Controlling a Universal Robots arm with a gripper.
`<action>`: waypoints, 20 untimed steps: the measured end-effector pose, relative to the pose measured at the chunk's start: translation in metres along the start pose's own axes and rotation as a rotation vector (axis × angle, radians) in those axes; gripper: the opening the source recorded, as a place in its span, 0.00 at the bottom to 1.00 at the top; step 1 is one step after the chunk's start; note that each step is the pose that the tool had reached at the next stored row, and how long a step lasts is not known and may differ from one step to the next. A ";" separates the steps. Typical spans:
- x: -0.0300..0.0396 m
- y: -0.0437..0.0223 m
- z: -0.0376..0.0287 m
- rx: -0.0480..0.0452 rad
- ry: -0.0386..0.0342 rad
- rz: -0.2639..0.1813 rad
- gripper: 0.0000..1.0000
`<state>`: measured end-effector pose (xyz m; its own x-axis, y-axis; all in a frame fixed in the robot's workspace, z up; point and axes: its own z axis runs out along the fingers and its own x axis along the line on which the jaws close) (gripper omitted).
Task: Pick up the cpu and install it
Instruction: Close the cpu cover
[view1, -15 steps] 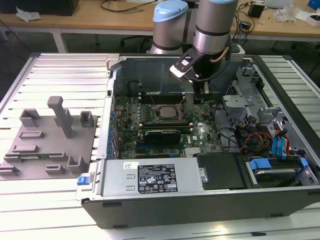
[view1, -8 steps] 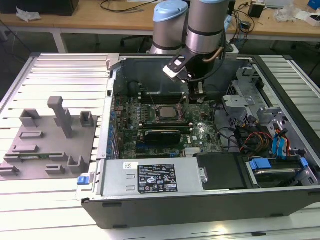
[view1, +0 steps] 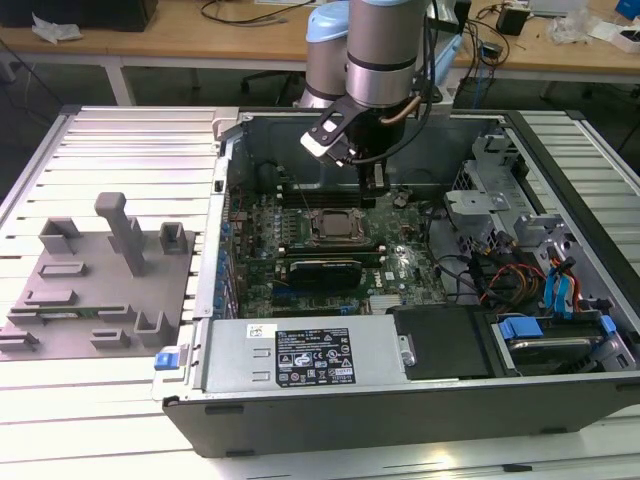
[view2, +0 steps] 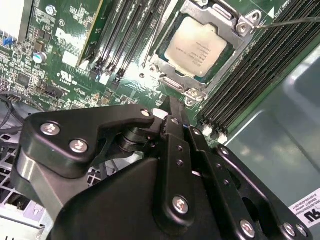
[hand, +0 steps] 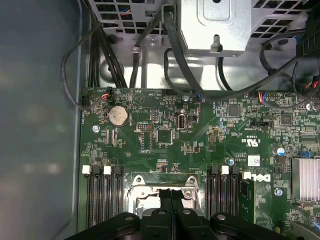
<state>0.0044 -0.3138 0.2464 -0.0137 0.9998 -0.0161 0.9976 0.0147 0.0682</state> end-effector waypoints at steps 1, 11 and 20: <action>0.0000 0.0000 0.0000 0.0000 0.0000 0.000 0.11; 0.0000 -0.0001 0.0000 0.0000 0.0000 0.000 0.11; 0.0001 -0.0054 -0.0002 0.0000 0.0000 0.000 0.11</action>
<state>-0.0010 -0.3138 0.2462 -0.0137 0.9998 -0.0160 0.9976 0.0148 0.0682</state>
